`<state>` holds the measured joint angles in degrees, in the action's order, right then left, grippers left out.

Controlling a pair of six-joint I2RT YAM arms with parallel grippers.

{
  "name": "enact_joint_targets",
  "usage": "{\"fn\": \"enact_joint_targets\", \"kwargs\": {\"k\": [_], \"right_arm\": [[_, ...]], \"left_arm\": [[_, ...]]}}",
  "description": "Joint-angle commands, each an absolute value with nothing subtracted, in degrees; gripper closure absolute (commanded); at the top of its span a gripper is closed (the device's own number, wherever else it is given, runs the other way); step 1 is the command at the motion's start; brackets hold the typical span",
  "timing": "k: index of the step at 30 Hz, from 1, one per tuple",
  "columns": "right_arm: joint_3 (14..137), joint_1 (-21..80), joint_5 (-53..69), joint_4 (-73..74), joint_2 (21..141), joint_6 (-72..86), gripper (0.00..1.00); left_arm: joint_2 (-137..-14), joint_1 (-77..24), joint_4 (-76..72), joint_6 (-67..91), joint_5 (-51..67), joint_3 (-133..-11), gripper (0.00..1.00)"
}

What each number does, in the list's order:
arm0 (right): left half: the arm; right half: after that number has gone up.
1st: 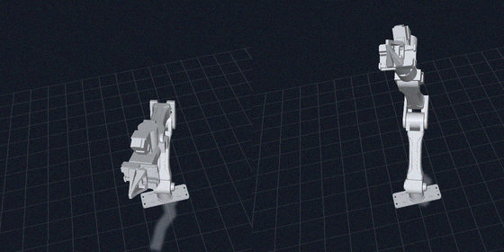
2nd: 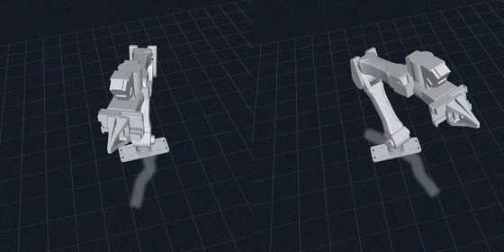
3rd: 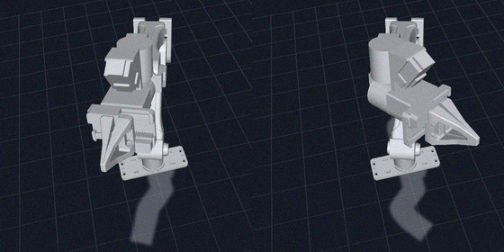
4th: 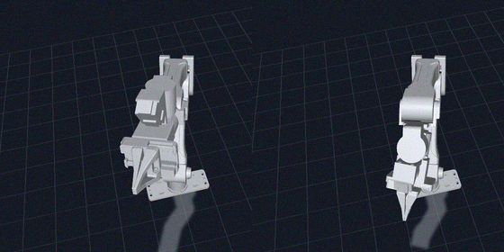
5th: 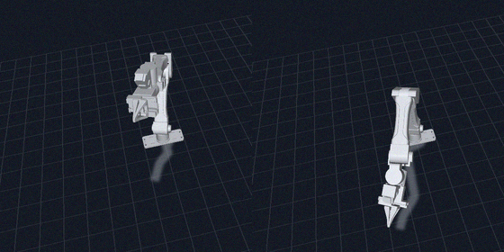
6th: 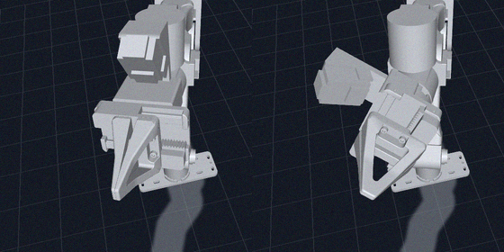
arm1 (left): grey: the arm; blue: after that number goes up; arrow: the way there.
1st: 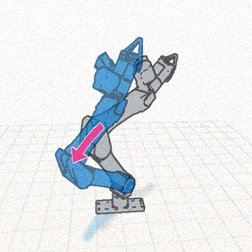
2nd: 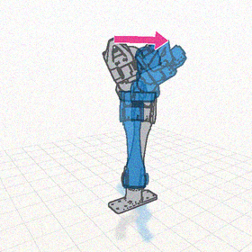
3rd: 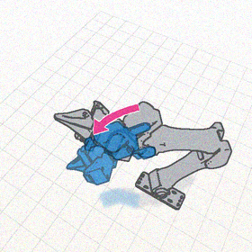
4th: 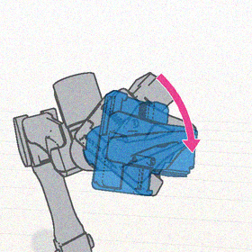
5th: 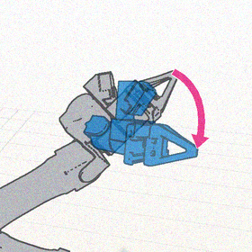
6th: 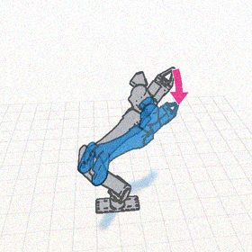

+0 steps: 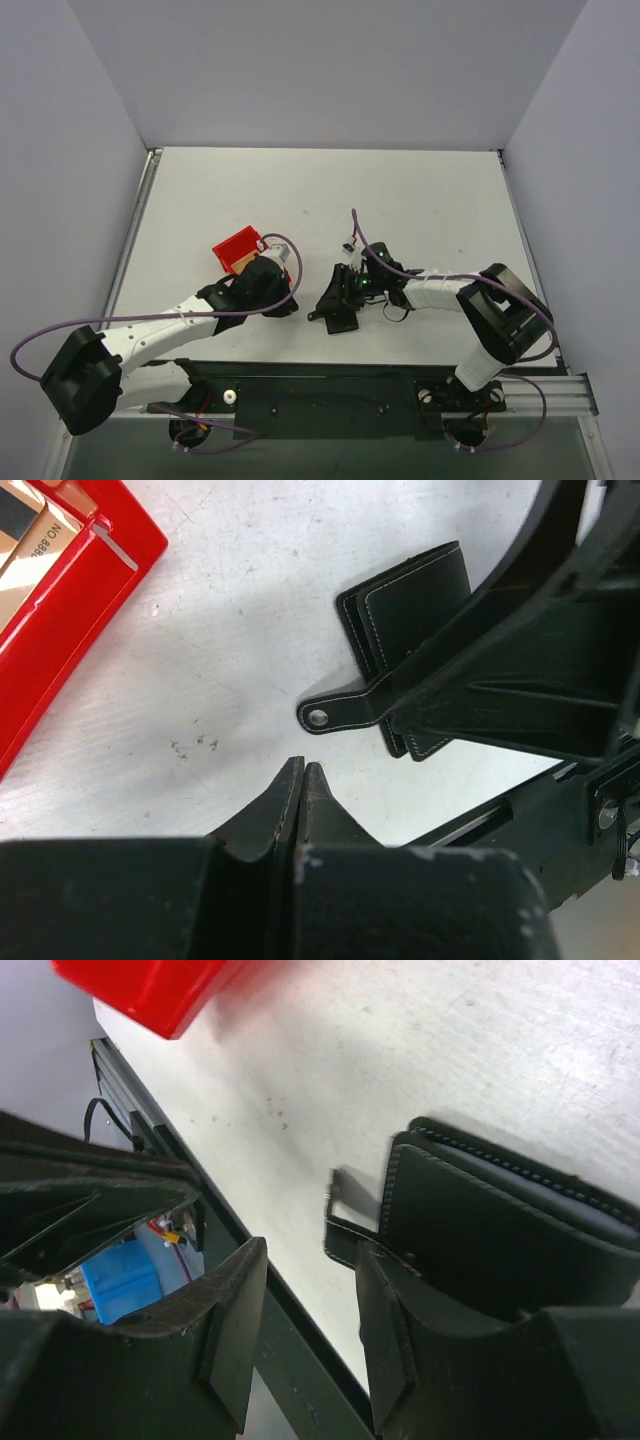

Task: Put the credit cards into the card holder
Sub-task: Turn over the card slot in the card holder.

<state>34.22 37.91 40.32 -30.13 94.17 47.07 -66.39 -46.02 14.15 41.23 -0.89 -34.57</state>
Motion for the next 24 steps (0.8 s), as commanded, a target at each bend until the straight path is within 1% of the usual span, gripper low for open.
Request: {"fn": "enact_joint_targets", "kwargs": {"k": [1, 5, 9, 14, 18, 24], "right_arm": [[35.95, 37.44, 37.37, -26.57, 85.36, 42.55, 0.64], [35.95, 36.21, 31.21, -18.21, 76.05, 37.1, 0.64], [34.55, 33.14, 27.16, -11.35, 71.55, 34.9, 0.64], [29.89, 26.82, 29.26, -11.25, 69.87, 35.77, 0.64], [28.39, 26.46, 30.49, -10.99, 69.87, 34.63, 0.64], [26.37, 26.37, 33.48, -14.32, 71.1, 35.33, 0.62]], "left_arm": [[-65.65, -45.88, 11.7, 39.82, -1.15, -37.7, 1.0], [-66.97, -45.97, 7.48, 38.59, 1.93, -40.07, 1.0], [-70.83, -46.84, 2.56, 37.71, 5.79, -42.7, 1.0], [-78.46, -49.57, -2.72, 37.26, 9.22, -44.91, 1.0], [-82.87, -50.45, -4.39, 38.32, 9.76, -43.43, 1.0], [-81.92, -50.45, -2.73, 38.41, 8.09, -40.26, 1.0]]}}
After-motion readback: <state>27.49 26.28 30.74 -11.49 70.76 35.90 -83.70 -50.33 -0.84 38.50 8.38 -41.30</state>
